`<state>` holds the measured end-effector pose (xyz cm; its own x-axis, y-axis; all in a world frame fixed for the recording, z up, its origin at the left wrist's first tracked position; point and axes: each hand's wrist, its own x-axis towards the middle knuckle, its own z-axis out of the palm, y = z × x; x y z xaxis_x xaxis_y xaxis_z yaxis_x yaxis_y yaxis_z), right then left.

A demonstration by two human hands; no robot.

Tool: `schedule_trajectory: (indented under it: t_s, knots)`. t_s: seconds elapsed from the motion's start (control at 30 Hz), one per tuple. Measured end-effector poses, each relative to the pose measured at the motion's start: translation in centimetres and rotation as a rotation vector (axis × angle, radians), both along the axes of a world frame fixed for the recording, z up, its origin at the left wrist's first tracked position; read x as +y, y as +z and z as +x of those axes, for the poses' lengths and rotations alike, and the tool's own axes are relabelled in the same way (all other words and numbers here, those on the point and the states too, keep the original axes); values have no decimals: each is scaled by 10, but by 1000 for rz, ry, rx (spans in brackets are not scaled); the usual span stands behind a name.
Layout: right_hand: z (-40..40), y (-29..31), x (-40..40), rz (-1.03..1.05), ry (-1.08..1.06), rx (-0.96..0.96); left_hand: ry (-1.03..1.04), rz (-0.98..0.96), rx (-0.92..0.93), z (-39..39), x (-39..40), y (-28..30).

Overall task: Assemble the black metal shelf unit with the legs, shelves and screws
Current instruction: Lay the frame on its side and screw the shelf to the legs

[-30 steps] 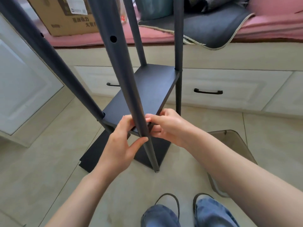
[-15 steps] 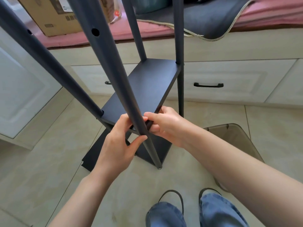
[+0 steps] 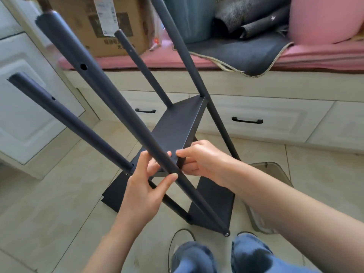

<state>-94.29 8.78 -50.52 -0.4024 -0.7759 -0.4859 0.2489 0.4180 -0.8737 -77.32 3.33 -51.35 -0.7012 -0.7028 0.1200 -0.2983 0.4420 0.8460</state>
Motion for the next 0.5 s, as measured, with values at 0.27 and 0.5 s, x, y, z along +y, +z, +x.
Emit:
schedule_trajectory:
  t_s: [0.27, 0.5]
  knots:
    - [-8, 1, 31, 1, 127, 86, 83, 81, 19, 5, 6, 5]
    - [-81, -45, 83, 214, -25, 91, 94, 117, 34, 4, 4, 6]
